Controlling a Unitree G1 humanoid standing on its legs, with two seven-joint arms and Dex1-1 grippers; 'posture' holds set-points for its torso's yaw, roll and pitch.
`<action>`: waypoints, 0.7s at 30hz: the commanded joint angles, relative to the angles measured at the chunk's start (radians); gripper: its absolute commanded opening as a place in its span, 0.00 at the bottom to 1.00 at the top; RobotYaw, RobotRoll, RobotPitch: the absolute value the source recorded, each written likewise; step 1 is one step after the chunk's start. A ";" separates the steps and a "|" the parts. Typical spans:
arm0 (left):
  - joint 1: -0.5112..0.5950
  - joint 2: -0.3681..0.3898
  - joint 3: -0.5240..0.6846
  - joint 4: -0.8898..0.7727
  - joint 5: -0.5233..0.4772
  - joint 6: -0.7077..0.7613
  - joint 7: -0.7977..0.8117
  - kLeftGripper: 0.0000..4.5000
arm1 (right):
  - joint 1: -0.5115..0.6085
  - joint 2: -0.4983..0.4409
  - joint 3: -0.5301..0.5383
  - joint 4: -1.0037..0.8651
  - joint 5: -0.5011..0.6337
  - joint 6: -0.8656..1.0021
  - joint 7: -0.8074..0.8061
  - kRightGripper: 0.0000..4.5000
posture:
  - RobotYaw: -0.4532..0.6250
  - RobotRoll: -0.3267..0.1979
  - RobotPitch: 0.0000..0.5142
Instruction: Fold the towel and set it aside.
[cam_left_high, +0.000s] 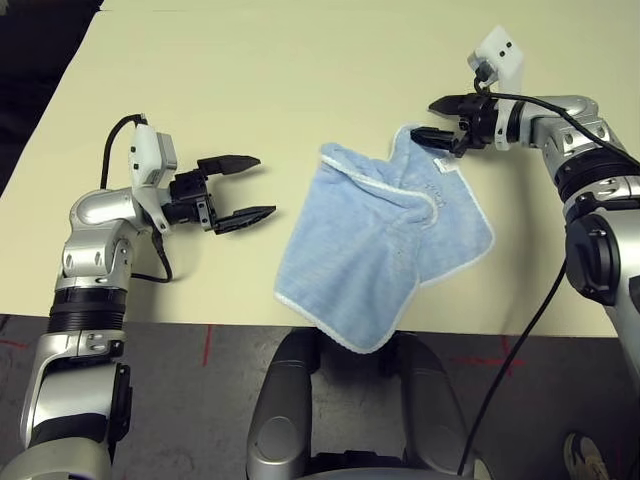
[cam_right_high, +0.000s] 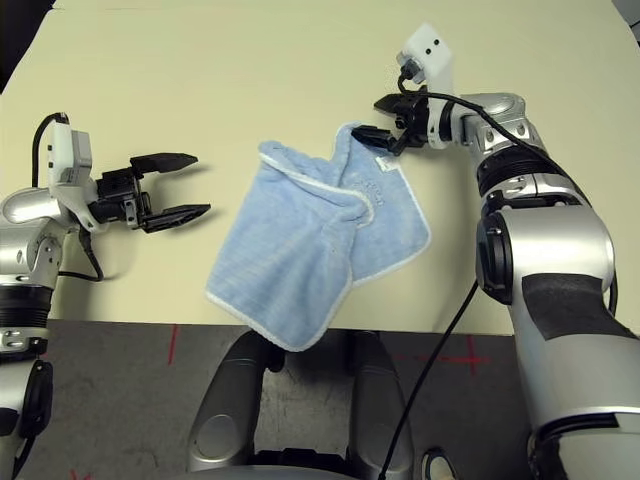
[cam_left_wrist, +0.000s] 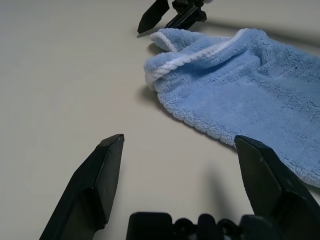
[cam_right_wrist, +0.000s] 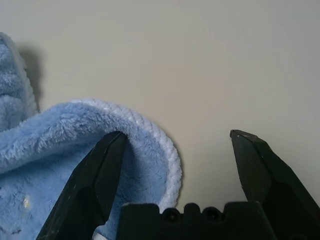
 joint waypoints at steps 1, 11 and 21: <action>0.030 0.006 0.001 -0.021 -0.003 -0.003 -0.002 0.99 | -0.003 -0.039 0.025 0.016 -0.035 -0.016 0.037 1.00 | 0.64 0.62 0.77; 0.033 -0.004 -0.002 -0.025 -0.006 -0.005 0.000 0.99 | -0.014 -0.031 0.002 0.016 -0.032 -0.015 0.006 1.00 | 0.64 0.62 0.76; 0.034 0.005 0.000 -0.033 -0.012 0.005 -0.005 0.99 | 0.022 0.029 0.056 0.020 -0.095 -0.070 -0.091 1.00 | 0.65 0.62 0.76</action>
